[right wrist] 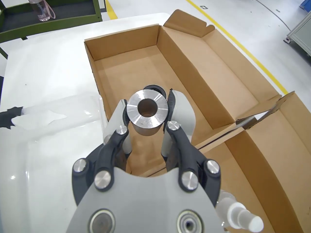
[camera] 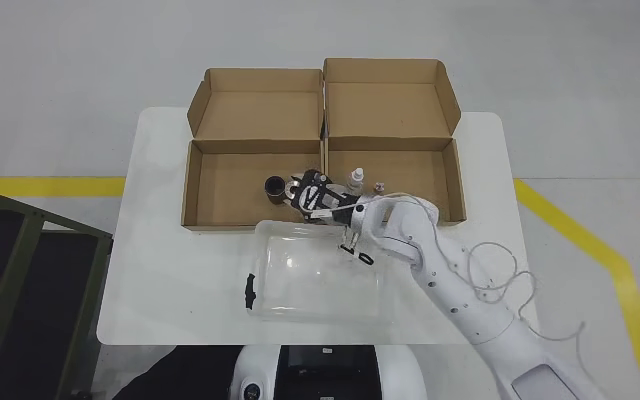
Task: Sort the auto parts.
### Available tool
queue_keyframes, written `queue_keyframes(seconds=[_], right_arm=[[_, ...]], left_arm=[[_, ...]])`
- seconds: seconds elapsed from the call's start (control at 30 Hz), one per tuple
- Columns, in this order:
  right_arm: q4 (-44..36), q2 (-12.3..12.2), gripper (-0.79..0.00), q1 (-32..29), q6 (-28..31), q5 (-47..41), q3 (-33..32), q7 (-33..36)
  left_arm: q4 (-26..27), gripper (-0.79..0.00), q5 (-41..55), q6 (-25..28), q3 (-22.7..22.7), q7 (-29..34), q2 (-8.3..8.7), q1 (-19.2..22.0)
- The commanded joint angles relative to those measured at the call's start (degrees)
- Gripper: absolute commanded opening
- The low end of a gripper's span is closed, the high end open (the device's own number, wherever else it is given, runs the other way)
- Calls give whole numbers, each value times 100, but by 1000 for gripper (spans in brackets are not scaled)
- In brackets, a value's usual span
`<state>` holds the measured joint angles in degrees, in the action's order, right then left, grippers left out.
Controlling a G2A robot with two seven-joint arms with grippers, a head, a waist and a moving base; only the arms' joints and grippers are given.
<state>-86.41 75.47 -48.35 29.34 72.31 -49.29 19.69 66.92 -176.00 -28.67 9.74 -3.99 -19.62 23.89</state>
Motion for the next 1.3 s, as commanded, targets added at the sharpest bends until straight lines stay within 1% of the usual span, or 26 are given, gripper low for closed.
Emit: queue_keyframes(seconds=[0.0,0.43,0.8,1.13,1.27], right_arm=[[94,32,-785,83,-44,-37,59,111],[801,286,-785,649,-278,-266,475,649],[1200,424,-659,870,-377,-212,648,910],[1464,510,-588,983,-377,-178,688,983],[1526,537,-511,1014,-358,-174,689,1017]], left_arm=[[0,0,0,0,0,0,0,0],[0,0,0,0,0,0,0,0],[0,0,0,0,0,0,0,0],[0,0,0,0,0,0,0,0],[0,0,0,0,0,0,0,0]])
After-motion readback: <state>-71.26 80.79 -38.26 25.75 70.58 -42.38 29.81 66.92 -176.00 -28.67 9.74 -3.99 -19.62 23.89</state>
